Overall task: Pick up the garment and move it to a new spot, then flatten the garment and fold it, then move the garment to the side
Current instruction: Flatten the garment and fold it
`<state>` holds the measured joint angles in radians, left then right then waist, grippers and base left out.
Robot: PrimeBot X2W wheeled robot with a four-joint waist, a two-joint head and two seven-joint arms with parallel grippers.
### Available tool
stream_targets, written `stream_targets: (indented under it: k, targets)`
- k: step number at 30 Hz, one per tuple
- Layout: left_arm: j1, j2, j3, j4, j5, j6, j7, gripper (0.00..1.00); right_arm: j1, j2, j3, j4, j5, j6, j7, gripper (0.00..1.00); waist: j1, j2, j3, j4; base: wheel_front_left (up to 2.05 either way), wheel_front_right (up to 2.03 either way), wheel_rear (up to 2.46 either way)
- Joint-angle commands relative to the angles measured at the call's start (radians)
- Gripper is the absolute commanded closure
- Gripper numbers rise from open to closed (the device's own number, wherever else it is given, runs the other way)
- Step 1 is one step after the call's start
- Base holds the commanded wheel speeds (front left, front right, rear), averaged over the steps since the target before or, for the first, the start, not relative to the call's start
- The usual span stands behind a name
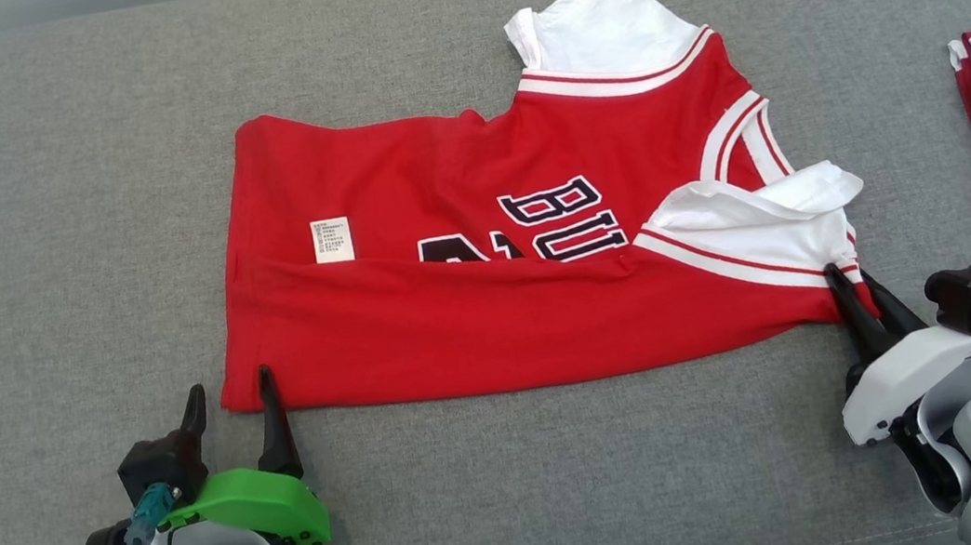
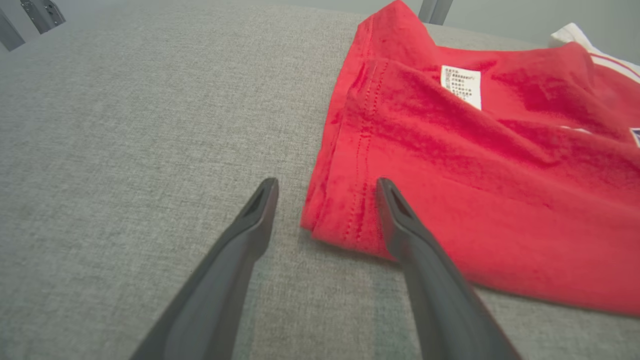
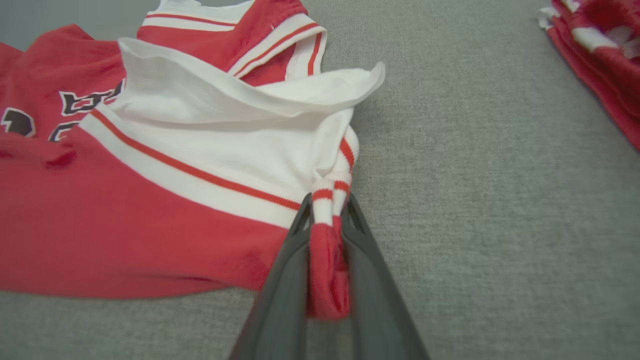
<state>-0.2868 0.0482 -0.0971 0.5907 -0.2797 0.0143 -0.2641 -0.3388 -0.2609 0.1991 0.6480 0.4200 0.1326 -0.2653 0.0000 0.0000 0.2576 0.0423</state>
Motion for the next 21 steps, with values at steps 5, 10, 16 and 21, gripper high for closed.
stream_targets:
  k: [5,10,16,21]
  targets:
    - [-0.035,0.005,0.008,0.026,-0.002,-0.008,0.001,0.00,-0.005,-0.007,-0.004,-0.012,-0.007,-0.004,0.002,1.00,0.0000,0.0000,0.010,-0.009,0.00,0.00,0.00]
    - [-0.055,0.006,-0.009,0.079,-0.011,-0.033,0.001,0.80,-0.009,-0.003,-0.001,-0.021,-0.007,-0.004,0.002,1.00,0.0000,0.0000,0.014,-0.015,0.00,0.00,0.00]
    - [-0.059,0.005,-0.032,0.169,-0.052,-0.046,0.003,1.00,-0.012,0.002,-0.009,-0.020,0.000,-0.003,0.001,1.00,0.0000,0.0000,0.005,-0.014,0.00,0.00,0.00]
    - [-0.023,0.006,-0.011,0.153,-0.060,-0.046,0.002,1.00,0.010,0.007,-0.023,-0.013,-0.002,-0.003,0.001,1.00,0.0000,0.0000,-0.044,-0.010,0.00,0.00,0.00]
